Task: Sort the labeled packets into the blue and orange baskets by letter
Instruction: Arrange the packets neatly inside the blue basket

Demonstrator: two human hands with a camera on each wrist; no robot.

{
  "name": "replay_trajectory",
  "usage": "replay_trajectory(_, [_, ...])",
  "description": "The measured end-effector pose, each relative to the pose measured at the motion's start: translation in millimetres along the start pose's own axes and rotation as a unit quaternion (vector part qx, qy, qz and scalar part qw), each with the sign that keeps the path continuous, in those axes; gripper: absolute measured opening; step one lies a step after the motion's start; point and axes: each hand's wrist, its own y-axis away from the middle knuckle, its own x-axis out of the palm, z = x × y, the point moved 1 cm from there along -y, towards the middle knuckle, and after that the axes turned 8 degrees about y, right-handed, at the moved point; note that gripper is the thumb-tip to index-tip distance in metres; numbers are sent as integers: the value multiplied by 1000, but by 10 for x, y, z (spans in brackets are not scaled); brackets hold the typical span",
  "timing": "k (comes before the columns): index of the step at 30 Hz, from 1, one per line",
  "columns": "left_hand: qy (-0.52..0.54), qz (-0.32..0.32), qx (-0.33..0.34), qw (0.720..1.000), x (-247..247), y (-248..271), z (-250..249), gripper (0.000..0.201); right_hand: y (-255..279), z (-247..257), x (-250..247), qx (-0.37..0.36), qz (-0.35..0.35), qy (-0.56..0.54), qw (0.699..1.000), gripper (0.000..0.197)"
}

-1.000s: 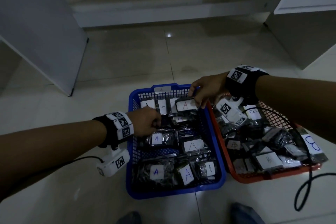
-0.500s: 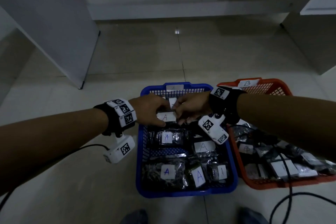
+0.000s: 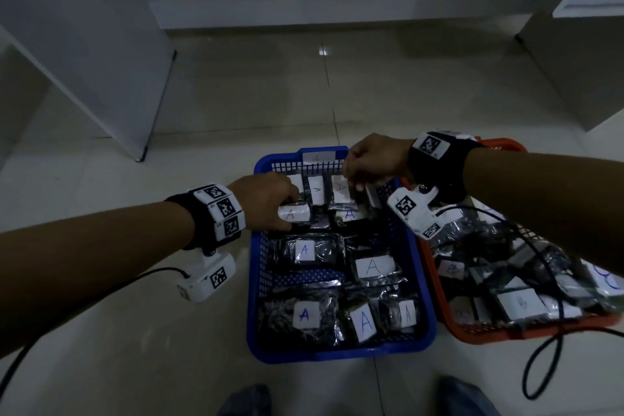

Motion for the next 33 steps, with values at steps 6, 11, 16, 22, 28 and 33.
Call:
replay_trajectory(6, [3, 14, 1, 1000, -79, -8, -45, 61, 176, -105, 179, -19, 165, 201, 965, 17])
replay_trajectory(11, [13, -59, -31, 998, -398, -40, 24, 20, 337, -173, 505, -30, 250, 303, 919, 37])
replay_trajectory(16, [101, -55, -69, 991, -472, -27, 186, 6, 383, -170, 582, -54, 227, 338, 912, 40])
replay_trajectory(22, [-5, 14, -31, 999, -161, 16, 55, 34, 362, -191, 548, -70, 216, 299, 927, 29])
replay_trajectory(28, [-29, -34, -46, 998, -76, 18, 25, 19, 243, -105, 237, -45, 197, 241, 949, 8])
replay_trajectory(33, [-14, -59, -68, 996, -27, 25, 37, 15, 66, 5, 51, -18, -24, 71, 997, 17])
